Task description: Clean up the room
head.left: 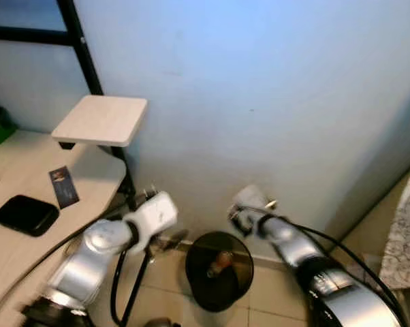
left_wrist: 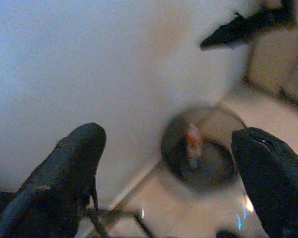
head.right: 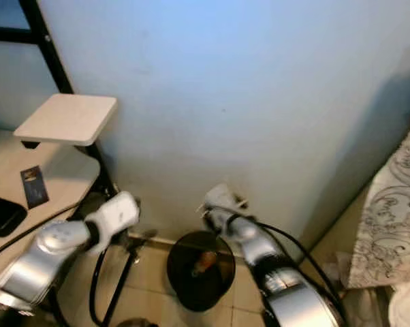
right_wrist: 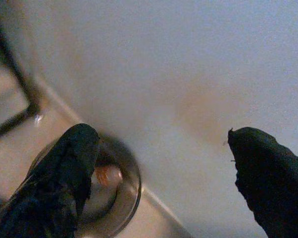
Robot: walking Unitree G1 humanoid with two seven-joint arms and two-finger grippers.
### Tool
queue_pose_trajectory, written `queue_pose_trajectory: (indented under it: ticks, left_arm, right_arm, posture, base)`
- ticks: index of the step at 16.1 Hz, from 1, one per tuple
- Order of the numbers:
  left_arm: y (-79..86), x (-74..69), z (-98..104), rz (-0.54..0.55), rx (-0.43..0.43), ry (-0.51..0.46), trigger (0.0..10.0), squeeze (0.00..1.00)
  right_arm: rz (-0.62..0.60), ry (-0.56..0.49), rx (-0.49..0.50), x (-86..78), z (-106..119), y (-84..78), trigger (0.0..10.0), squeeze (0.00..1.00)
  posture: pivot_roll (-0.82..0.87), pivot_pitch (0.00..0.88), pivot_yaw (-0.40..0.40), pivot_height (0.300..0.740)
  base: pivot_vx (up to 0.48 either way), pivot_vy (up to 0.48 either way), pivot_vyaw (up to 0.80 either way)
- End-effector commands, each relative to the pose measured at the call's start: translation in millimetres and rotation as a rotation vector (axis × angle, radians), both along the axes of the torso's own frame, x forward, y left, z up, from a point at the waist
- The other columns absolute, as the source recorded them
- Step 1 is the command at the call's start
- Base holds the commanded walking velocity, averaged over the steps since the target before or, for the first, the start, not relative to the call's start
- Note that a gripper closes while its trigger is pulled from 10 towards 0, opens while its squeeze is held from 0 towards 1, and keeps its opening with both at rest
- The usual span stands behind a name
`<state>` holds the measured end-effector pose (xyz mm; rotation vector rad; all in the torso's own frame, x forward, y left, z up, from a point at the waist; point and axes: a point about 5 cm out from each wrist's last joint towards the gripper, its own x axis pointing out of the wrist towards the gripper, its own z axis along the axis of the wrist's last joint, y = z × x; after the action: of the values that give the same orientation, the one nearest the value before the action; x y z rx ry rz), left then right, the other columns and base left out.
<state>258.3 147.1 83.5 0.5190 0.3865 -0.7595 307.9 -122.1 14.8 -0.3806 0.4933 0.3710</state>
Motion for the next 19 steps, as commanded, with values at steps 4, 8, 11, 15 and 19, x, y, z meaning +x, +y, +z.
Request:
queue_pose_trajectory:
  ticks: [4,8,11,15,19]
  left_arm:
    - [-3.3,8.0,9.9,0.308,-0.15,-0.178,10.0,0.0]
    - [5.5,2.2,17.6,0.498,-0.161,-0.297,10.0,0.0]
    - [12.5,0.1,13.6,0.592,-0.213,-0.286,10.0,0.0]
    - [15.9,-4.0,8.5,0.642,-0.251,-0.263,10.0,0.0]
    - [24.1,-1.2,11.3,0.692,-0.262,-0.271,10.0,0.0]
  right_arm:
    - [-0.278,-0.264,0.16,-9.6,51.9,-45.4,10.0,1.0]
    - [-0.475,-0.327,0.217,-38.6,66.6,-68.9,10.0,1.0]
    - [-0.478,-0.312,0.219,-42.7,69.9,-62.5,10.0,1.0]
    - [-0.466,-0.285,0.223,-47.4,78.1,-53.0,10.0,1.0]
    - [-0.483,-0.261,0.198,-49.9,77.8,-57.2,10.0,1.0]
  posture:
    - [0.06,0.0,0.038,0.74]
    - [0.08,0.0,0.014,0.74]
    - [0.03,0.0,0.046,0.74]
    - [0.03,0.0,0.037,0.74]
    - [0.03,0.0,0.039,0.74]
  base:
    - [0.0,0.0,-0.2]
    - [0.0,0.0,-0.79]
    - [0.0,0.0,-0.8]
    - [0.0,0.0,-0.8]
    - [0.0,0.0,-0.8]
